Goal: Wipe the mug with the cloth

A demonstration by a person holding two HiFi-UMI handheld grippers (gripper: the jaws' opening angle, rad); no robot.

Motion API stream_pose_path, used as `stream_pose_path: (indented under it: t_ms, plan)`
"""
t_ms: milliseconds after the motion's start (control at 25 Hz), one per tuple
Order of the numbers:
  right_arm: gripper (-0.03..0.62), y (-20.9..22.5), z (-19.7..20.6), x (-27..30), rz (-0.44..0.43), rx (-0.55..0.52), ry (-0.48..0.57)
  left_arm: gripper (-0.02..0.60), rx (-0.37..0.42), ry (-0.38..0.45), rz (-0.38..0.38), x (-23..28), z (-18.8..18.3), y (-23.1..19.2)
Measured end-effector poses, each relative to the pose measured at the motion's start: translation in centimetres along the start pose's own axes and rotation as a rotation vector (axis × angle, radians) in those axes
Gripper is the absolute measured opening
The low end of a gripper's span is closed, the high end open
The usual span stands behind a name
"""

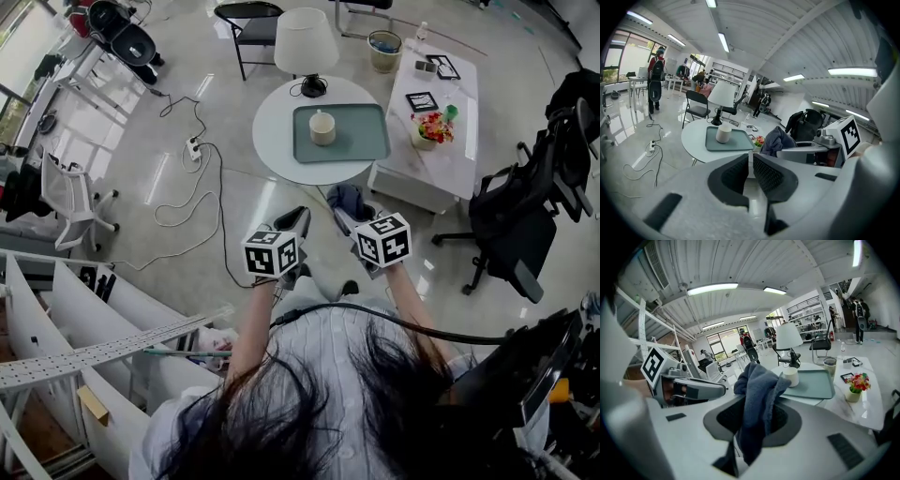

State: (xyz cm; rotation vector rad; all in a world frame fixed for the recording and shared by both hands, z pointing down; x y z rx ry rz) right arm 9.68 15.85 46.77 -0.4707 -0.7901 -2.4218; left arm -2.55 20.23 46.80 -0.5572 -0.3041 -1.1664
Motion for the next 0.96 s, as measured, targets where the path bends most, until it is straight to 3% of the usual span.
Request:
stream_pose_path:
  t_ms: [400, 960]
  plan:
    - [0.094, 2.0, 0.9, -1.9, -0.013, -0.017, -0.024, 0.041, -0.006, -0.004, -0.017, 1.5, 0.5, 2.7]
    - [0.094, 2.2, 0.2, -1.0, -0.048, -0.05, -0.043, 0.041, -0.017, 0.007, -0.063, 1.6, -0.2, 2.1]
Point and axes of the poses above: the fingertips, and each gripper's own axes: x forward along the fingers, y to its right, z out of its underside, the point moved 4 cm from there along -x, backward along the fingers, and after that the axes turned 8 degrees about x, right-handed, at the moved point
